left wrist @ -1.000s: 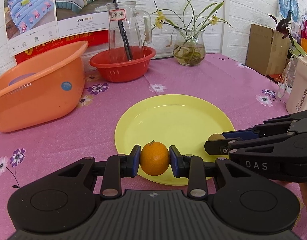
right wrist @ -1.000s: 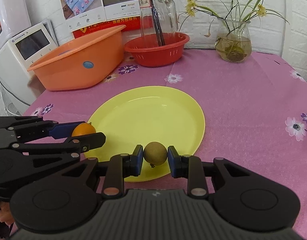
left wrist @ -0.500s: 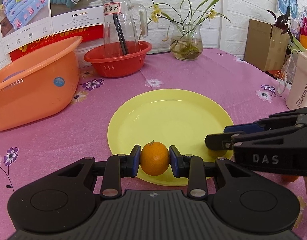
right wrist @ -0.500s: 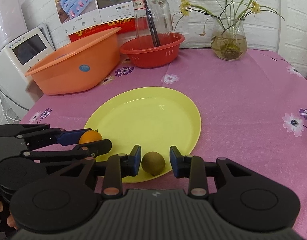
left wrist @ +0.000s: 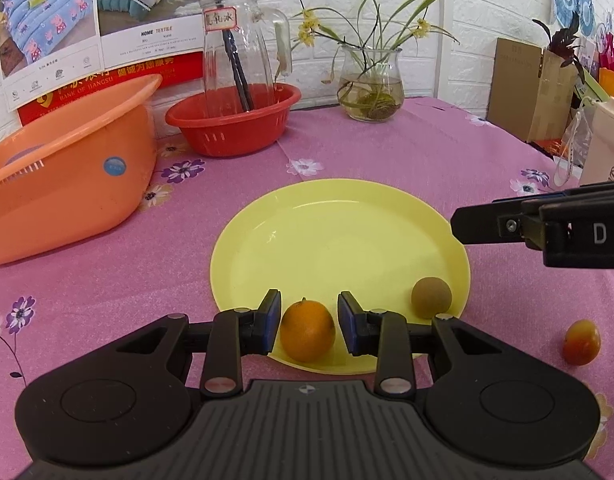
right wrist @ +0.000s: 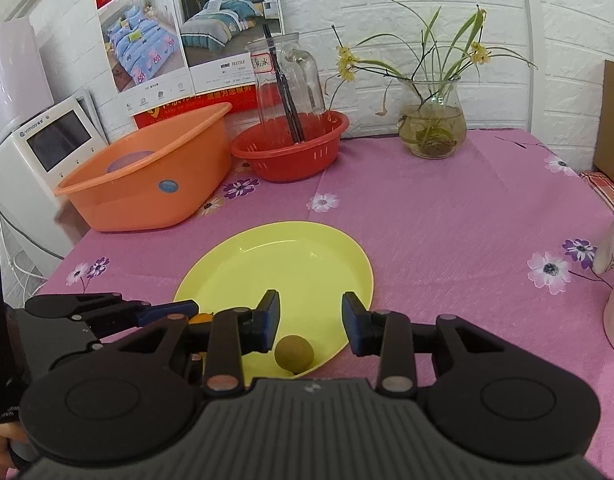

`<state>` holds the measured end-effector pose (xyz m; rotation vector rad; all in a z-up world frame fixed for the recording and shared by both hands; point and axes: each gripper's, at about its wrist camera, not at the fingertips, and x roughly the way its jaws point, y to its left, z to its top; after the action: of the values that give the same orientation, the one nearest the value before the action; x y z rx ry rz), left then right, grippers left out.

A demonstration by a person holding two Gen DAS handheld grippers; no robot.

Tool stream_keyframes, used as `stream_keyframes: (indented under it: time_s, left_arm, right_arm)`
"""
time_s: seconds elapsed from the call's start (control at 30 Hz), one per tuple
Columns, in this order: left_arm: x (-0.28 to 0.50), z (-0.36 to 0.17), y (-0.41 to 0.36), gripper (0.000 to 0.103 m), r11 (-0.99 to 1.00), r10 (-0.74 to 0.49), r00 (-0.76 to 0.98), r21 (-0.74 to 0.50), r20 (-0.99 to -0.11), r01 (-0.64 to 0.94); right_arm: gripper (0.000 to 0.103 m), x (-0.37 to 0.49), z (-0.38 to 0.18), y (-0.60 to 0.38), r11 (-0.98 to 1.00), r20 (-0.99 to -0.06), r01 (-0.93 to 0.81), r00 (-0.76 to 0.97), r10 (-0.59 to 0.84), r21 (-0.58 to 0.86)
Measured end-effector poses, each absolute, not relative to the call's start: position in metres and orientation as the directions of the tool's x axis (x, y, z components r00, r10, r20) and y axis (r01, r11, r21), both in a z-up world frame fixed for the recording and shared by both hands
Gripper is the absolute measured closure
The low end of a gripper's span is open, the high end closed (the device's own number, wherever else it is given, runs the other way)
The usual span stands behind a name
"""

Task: Organize fruits
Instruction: 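Open the left tool over the plate while the right tool releases the kiwi there, then close the left tool on a red apple while the right tool grasps another apple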

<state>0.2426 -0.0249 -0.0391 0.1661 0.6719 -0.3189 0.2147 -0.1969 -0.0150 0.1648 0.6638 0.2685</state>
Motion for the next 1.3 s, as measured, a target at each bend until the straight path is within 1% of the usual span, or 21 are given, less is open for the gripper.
stream_keyframes:
  time_s: [0.1,0.17,0.2,0.47,0.7,0.97,1.3]
  left_arm:
    - [0.235,-0.03,-0.02,0.072,0.943,-0.234,0.753,0.045,-0.614,0.33]
    - [0.23,-0.023,-0.016,0.067,0.945,-0.232,0.765,0.045,-0.601,0.323]
    - [0.228,-0.02,-0.014,0.066,0.948,-0.228,0.772,0.047,-0.593,0.316]
    - [0.201,0.004,-0.007,0.066,0.952,-0.213,0.803,0.068,-0.557,0.3]
    - [0.158,0.02,-0.002,0.065,0.944,-0.232,0.816,0.081,-0.529,0.321]
    - [0.107,0.012,0.002,0.063,0.935,-0.244,0.797,0.084,-0.553,0.345]
    - [0.046,-0.009,0.006,0.06,0.92,-0.288,0.747,0.044,-0.599,0.39]
  right_arm:
    - [0.023,0.208,-0.009,-0.198,0.953,-0.573,-0.194,0.765,0.294,0.231]
    - [0.023,0.203,-0.004,-0.199,0.953,-0.563,-0.194,0.772,0.294,0.231]
    - [0.023,0.2,-0.002,-0.2,0.954,-0.558,-0.193,0.777,0.292,0.231]
    - [0.023,0.175,0.016,-0.209,0.958,-0.531,-0.175,0.803,0.272,0.227]
    - [0.023,0.141,0.021,-0.215,0.961,-0.529,-0.167,0.807,0.262,0.222]
    - [0.023,0.1,0.008,-0.216,0.961,-0.567,-0.171,0.779,0.266,0.216]
    - [0.023,0.056,-0.007,-0.215,0.955,-0.602,-0.223,0.741,0.298,0.197]
